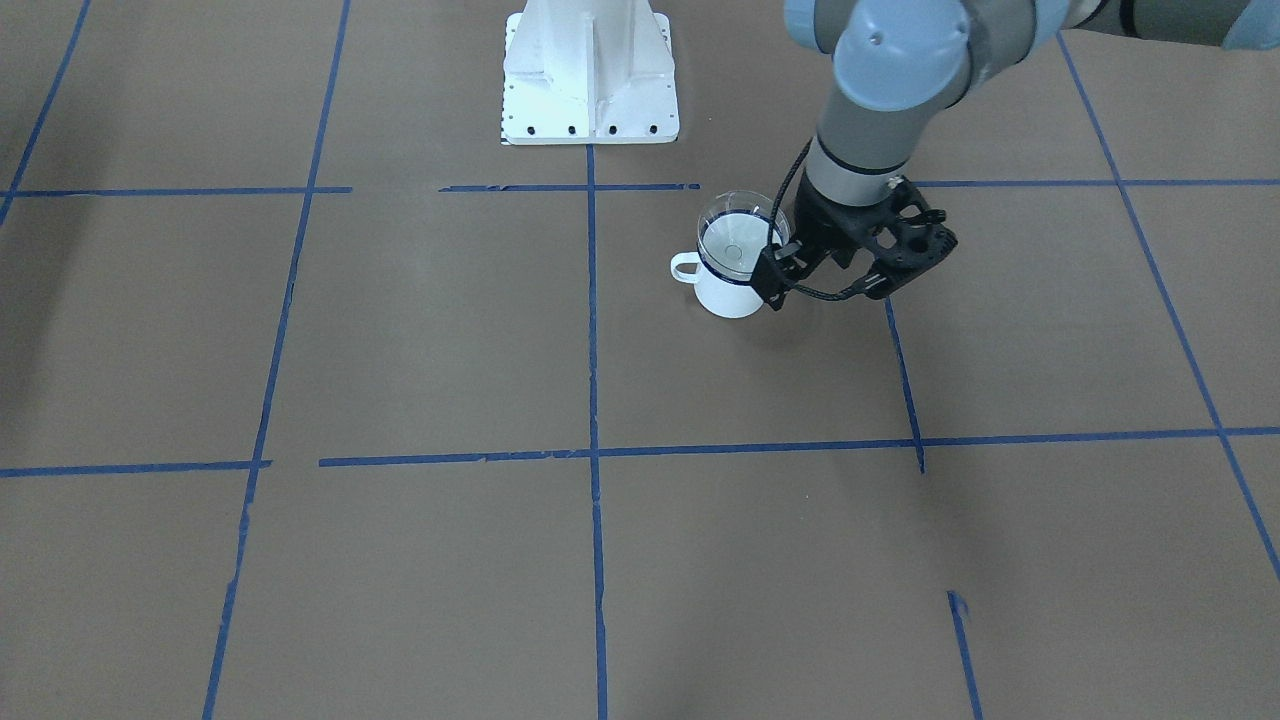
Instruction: Place funnel on cup
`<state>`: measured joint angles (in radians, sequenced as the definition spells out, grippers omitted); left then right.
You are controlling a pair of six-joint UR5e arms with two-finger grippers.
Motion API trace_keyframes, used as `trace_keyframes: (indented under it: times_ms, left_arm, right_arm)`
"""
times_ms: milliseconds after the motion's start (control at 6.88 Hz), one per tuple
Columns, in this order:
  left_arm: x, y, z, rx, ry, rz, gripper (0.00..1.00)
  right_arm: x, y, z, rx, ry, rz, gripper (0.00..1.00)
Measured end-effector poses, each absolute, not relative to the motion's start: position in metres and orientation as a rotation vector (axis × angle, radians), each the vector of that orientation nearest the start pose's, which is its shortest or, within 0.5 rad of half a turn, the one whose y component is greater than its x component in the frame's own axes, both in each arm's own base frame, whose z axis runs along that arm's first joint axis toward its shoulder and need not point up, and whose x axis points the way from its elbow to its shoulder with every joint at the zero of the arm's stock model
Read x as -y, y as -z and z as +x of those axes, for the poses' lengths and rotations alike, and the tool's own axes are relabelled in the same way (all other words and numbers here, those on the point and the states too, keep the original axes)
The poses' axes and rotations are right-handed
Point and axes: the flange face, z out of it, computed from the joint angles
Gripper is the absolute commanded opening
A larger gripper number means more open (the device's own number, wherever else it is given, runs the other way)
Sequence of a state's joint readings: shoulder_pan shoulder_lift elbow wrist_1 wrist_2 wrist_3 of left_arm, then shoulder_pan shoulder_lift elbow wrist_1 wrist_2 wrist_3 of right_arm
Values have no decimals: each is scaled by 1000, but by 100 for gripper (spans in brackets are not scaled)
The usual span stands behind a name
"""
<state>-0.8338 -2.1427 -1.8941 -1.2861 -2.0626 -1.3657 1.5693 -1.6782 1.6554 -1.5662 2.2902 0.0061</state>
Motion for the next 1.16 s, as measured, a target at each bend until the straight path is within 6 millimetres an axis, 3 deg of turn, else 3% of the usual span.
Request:
trace_keyframes:
  times_ms: [145,291,436,582,873,1018,1164]
  left_arm:
    - [531,-249,288,-761,363,-44,100]
    - [552,-285,219,-763,257,3,100]
    - [561,-331,151,-765,152,36,100]
    - [561,-391,76,-751,42,70,100]
    - [527,-509,-55,-722,-82,98,100]
    - [500,-563,-98,-739,-98,83,100]
    - [475,-605,-116,-761,-108,64,100]
  right_arm:
    - [445,-671,67,719,-11,-20,100]
    - [445,-670,67,719,-11,-19,100]
    - [445,-670,67,719,-10,-19,100]
    - [445,-670,67,719,-11,-19,100]
    - [445,-671,67,719,-11,-20,100]
    - [445,-671,67,719,-11,-20,100]
    - [445,-671,67,719,-11,-20,100]
